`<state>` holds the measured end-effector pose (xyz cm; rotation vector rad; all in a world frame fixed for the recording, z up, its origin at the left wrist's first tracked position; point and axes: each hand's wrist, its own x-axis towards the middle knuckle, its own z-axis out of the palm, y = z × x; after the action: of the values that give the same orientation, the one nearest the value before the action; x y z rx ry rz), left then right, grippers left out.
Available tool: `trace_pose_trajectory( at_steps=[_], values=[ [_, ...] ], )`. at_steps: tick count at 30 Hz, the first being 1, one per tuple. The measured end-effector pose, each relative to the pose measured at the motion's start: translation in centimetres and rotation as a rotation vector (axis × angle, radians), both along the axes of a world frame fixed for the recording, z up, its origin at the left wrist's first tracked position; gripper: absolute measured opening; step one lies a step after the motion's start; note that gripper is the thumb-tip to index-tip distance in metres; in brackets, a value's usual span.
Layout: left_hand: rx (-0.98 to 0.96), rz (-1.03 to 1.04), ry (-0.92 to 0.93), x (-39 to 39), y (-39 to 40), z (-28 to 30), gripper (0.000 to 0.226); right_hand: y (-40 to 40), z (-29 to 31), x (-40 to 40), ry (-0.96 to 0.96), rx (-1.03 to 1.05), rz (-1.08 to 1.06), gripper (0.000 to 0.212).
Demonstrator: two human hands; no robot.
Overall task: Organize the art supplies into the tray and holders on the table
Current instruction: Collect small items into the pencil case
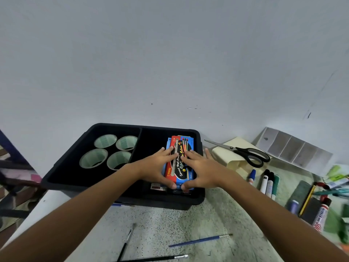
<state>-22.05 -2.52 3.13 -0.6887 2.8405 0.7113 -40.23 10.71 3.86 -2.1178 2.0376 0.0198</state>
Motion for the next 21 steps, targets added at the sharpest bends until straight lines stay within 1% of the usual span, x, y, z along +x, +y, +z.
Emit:
trace_pose_trajectory(
  at_steps=[3, 7, 12, 14, 18, 21],
  values=[
    [-0.014, 0.012, -0.024, -1.0, -0.3, -0.1, 0.120, -0.4, 0.4, -0.5, 0.012, 0.012, -0.032, 0.105],
    [-0.031, 0.011, -0.057, -1.8, -1.1, 0.1, 0.121, -1.1, 0.5, -0.8, -0.034, 0.034, -0.060, 0.105],
    [-0.001, 0.023, -0.012, -1.8, -1.4, -0.5, 0.122, -0.8, -0.6, -1.1, -0.169, 0.015, -0.092, 0.105],
    [0.005, 0.028, 0.002, -1.7, -1.3, -0.8, 0.121, -0.4, -1.2, -1.1, -0.188, -0.021, -0.099, 0.103],
    [0.013, 0.038, 0.021, -1.3, -1.1, -1.1, 0.122, -0.2, -1.5, -0.9, -0.145, -0.078, -0.093, 0.100],
    [-0.008, 0.034, -0.006, -1.1, -0.7, -0.7, 0.125, -0.2, -1.0, -0.7, -0.053, -0.090, -0.080, 0.097]
  ],
)
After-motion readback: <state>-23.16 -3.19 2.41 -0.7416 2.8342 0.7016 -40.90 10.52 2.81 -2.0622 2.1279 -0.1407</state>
